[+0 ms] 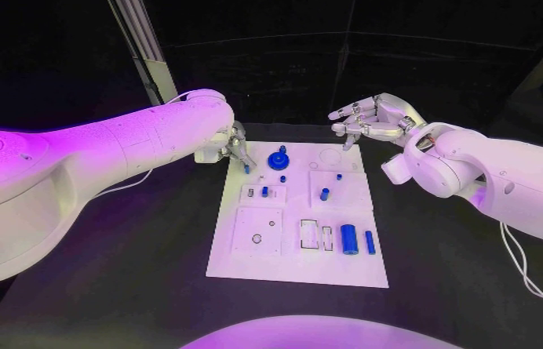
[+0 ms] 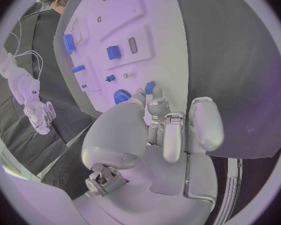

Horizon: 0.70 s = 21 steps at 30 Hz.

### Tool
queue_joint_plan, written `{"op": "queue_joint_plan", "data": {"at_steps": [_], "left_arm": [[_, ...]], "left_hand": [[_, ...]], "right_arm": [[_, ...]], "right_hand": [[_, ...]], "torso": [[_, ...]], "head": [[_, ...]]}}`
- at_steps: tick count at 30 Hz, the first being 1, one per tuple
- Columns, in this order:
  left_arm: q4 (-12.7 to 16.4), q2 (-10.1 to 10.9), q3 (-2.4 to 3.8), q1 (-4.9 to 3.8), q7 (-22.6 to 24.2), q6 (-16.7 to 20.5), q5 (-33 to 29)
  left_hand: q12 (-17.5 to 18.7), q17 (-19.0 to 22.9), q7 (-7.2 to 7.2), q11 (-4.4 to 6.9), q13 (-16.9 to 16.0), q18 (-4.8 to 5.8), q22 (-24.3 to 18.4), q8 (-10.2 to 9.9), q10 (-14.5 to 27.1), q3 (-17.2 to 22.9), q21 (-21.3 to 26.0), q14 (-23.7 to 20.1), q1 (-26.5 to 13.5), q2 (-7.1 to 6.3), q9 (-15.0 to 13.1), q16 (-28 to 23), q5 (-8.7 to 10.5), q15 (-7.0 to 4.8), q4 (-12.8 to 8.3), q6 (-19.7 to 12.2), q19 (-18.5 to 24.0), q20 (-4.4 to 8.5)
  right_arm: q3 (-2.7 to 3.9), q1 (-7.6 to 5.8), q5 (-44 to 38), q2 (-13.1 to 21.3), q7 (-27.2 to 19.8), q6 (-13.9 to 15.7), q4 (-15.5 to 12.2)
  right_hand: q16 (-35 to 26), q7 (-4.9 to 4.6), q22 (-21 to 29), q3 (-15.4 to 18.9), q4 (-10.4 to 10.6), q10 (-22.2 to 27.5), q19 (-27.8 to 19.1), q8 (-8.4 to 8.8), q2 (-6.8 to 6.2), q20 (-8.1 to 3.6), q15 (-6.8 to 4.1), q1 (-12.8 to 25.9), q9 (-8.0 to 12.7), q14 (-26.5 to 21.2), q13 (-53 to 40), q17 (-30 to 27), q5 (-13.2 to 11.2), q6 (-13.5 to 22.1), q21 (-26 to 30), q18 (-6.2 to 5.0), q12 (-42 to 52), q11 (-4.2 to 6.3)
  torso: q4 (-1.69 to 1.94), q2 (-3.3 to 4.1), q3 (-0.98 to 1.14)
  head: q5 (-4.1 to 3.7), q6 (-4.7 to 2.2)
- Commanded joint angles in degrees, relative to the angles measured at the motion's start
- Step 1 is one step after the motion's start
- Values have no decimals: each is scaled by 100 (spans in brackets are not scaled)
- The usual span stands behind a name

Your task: Assemble the parts on the task board

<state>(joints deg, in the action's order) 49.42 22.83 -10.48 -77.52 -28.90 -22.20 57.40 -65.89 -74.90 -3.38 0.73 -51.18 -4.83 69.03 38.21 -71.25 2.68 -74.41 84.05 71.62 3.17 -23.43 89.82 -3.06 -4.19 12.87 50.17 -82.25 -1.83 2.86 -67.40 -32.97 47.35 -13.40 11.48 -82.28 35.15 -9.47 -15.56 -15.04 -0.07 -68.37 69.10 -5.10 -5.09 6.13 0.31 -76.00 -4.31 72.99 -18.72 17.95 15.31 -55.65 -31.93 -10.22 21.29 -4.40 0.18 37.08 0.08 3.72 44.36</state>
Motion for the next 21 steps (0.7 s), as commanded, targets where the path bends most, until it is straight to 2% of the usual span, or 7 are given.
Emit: {"op": "queue_joint_plan", "data": {"at_steps": [1, 11, 16, 21], "left_arm": [[-15, -14, 2, -6, 139, -183, 30], [-29, -21, 2, -3, 242, -172, 29], [-11, -1, 2, 0, 334, -94, 27], [50, 49, 2, 3, 406, 48, -15]], "left_hand": [[-9, -1510, 22, 29, 10, 21, 9, -17, 11, 72, -20, 595, 76, -2, 16, 18, -2, -40, -27, 24, -15, 16], [-4, -1510, 38, 44, 19, 24, 29, -55, 2, 343, -25, 595, 254, 32, 76, 18, -5, -50, -158, 52, -19, 25], [12, -1510, 77, 80, 25, 24, 44, -83, -9, 729, -28, 595, 569, 43, 120, 18, -7, -77, -435, 69, -23, 47], [33, -1510, 81, 89, 21, 31, 75, -90, -51, 1219, -43, 595, 837, -43, 147, 18, -19, -86, -761, 76, -34, 62]], "right_arm": [[3, -10, 3, -7, -46, -57, -1], [3, -10, 3, -13, -47, -66, 7], [3, -10, 3, -18, -47, -73, 13], [3, -10, 3, -19, -49, -78, 16]], "right_hand": [[28, -14, -6, -26, 17, 52, -30, -29, 38, -9, 6, 11, 0, -45, -9, 5, 23, 46, 29, -9, 19, -4], [28, -14, -6, -26, 17, 52, -30, -29, 38, -9, 6, 11, 0, -45, -9, 5, 23, 46, 29, -9, 19, -4], [36, -15, -9, -32, 16, 56, -32, -34, 44, -8, 6, 8, -1, -49, -10, 9, 31, 45, 27, -10, 25, -5], [36, -15, -9, -32, 16, 56, -32, -34, 44, -8, 6, 8, -1, -49, -10, 9, 31, 45, 27, -10, 25, -5]], "torso": [[2, -1, -1], [3, -3, 3], [5, -4, 3], [9, -6, 5]], "head": [[0, 0], [5, 17], [6, 22], [8, 29]]}}
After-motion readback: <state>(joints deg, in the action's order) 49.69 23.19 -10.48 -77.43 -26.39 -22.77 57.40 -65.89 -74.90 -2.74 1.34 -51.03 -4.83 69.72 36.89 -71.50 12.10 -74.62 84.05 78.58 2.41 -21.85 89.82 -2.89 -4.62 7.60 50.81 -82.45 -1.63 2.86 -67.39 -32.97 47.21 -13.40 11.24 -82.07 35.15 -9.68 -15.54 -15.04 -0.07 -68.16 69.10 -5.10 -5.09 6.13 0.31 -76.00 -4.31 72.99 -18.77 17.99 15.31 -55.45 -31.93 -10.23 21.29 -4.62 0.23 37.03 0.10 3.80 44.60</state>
